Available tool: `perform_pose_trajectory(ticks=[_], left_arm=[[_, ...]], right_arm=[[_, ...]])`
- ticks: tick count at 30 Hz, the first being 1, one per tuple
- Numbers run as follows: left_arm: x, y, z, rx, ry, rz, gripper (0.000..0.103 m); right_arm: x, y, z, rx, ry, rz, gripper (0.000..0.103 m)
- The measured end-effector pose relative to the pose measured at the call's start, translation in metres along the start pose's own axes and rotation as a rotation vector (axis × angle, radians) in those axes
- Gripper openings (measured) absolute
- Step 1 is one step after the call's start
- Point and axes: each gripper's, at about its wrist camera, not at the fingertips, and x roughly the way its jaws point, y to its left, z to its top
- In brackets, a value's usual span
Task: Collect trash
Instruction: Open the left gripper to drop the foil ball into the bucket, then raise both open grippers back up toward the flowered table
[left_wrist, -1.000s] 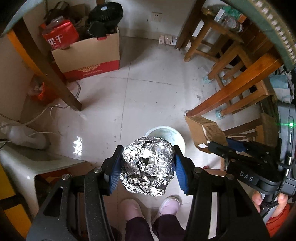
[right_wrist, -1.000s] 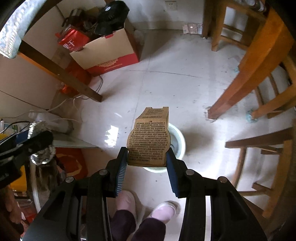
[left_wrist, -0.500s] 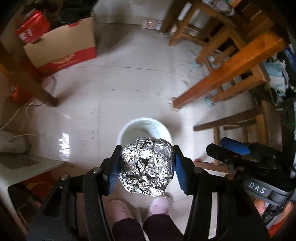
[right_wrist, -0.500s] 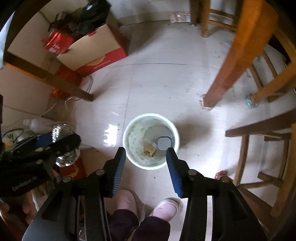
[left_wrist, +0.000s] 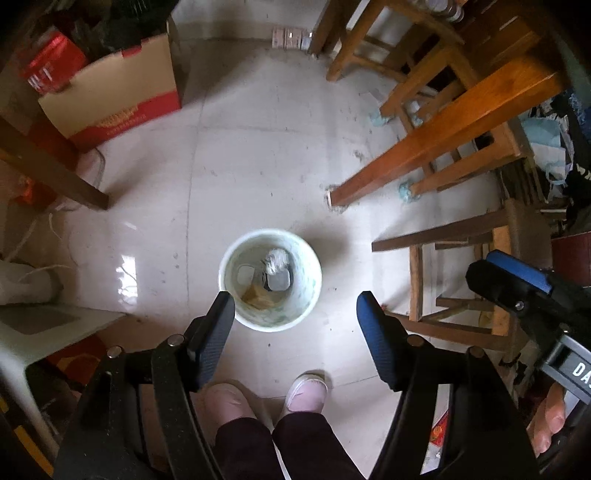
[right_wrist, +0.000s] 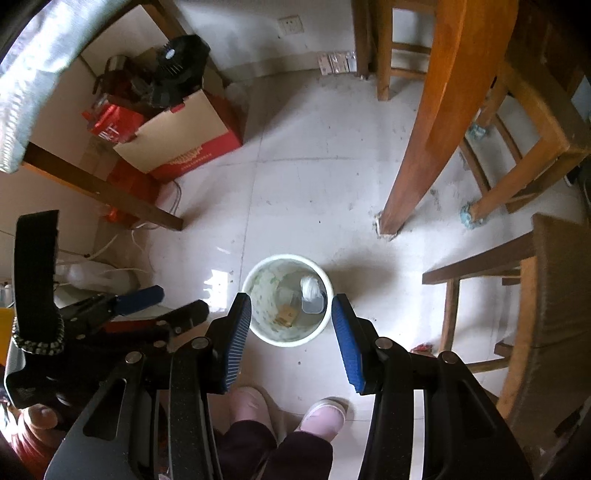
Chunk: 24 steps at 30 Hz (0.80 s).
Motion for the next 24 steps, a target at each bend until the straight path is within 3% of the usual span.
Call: perform_pose_trajectory(ticks=[13,24], left_arm=[[-0.177,-0.027,0.021,0.058,-0.195,0.040,0.067],[-0.346,-0.050,0.013,0.138,-0.421,0.018,0.067]], right_arm=[[-0.139,0.046,0.027,-0.051,-0.133,-0.006,0.042],[-0.280,0.099,0.041,-0.076,-0.329,-0.027,0.042]])
